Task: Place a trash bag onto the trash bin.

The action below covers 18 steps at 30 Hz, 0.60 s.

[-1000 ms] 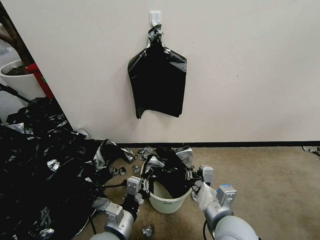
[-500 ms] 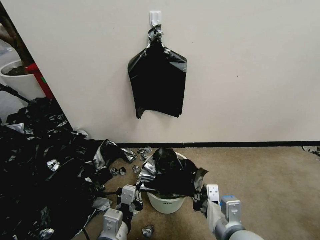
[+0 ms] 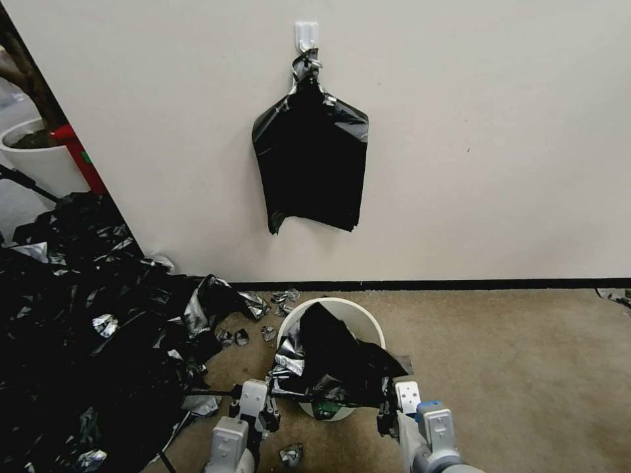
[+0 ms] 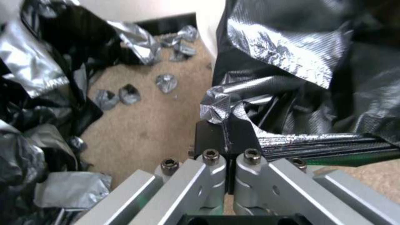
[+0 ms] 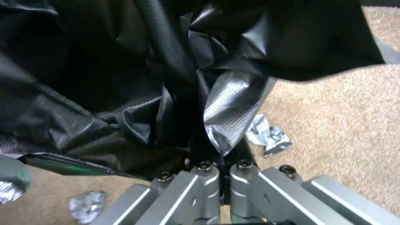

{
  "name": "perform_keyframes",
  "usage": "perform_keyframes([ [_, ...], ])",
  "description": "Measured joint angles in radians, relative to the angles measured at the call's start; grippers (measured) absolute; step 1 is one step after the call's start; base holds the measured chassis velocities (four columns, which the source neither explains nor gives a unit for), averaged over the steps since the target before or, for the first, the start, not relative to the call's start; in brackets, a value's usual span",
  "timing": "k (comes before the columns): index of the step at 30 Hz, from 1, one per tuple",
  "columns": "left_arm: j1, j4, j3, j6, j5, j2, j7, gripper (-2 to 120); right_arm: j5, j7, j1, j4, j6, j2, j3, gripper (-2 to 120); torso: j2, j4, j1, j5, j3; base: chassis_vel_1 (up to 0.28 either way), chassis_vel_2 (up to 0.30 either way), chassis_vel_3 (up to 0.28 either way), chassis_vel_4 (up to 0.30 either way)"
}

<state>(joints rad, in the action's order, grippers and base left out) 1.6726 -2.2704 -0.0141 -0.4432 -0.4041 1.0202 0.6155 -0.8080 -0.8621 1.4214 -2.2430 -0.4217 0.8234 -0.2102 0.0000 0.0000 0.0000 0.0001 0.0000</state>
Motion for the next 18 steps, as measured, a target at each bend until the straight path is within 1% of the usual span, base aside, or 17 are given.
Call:
perform_keyframes([
  [2, -0.031, 0.061, 0.017, -0.013, 0.005, 0.032, 0.000, 0, 0.035, 0.023, -0.015, 0.051, 0.000, 0.013, -0.005, 0, 0.000, 0.0000, 0.000, 0.0000, 0.000, 0.000, 0.000, 0.000, 0.000],
  [3, -0.031, 0.061, 0.017, -0.013, 0.005, 0.032, 0.000, 0, 0.035, 0.023, -0.015, 0.051, 0.000, 0.013, -0.005, 0, 0.000, 0.0000, 0.000, 0.0000, 0.000, 0.000, 0.000, 0.000, 0.000],
  [6, -0.057, 0.114, 0.024, -0.014, 0.007, 0.057, -0.001, 0, 0.053, 0.046, -0.036, 0.100, 0.002, 0.029, -0.005, 0, 0.000, 0.0000, 0.000, 0.0000, 0.000, 0.000, 0.000, 0.000, 0.000],
  [7, -0.057, 0.114, 0.024, -0.014, 0.007, 0.057, -0.001, 0, 0.053, 0.046, -0.036, 0.100, 0.002, 0.029, -0.005, 0, 0.000, 0.0000, 0.000, 0.0000, 0.000, 0.000, 0.000, 0.000, 0.000],
  [10, -0.082, 0.163, 0.025, -0.014, 0.006, 0.083, -0.004, 0, 0.068, 0.064, -0.058, 0.145, 0.005, 0.049, -0.004, 0, 0.000, 0.0000, 0.000, 0.0000, 0.000, 0.000, 0.000, 0.000, 0.000],
  [11, -0.082, 0.163, 0.025, -0.014, 0.006, 0.083, -0.004, 0, 0.068, 0.064, -0.058, 0.145, 0.005, 0.049, -0.004, 0, 0.000, 0.0000, 0.000, 0.0000, 0.000, 0.000, 0.000, 0.000, 0.000],
  [13, -0.095, 0.189, 0.025, -0.014, 0.003, 0.098, -0.006, 0, 0.087, 0.073, -0.063, 0.158, 0.008, 0.058, -0.004, 0, 0.000, 0.0000, 0.000, 0.0000, 0.000, 0.000, 0.000, 0.000, 0.000],
  [16, -0.100, 0.200, 0.025, -0.013, 0.001, 0.104, -0.007, 0, 0.096, 0.078, -0.063, 0.164, 0.008, 0.061, -0.004, 0, 0.000, 0.0000, 0.000, 0.0000, 0.000, 0.000, 0.000, 0.000, 0.000],
  [18, -0.102, 0.207, 0.022, -0.007, -0.006, 0.112, -0.008, 0, 0.111, 0.099, -0.054, 0.173, 0.011, 0.063, 0.009, 0, 0.000, 0.0001, 0.000, 0.0000, 0.000, 0.000, 0.000, 0.000, 0.000],
])
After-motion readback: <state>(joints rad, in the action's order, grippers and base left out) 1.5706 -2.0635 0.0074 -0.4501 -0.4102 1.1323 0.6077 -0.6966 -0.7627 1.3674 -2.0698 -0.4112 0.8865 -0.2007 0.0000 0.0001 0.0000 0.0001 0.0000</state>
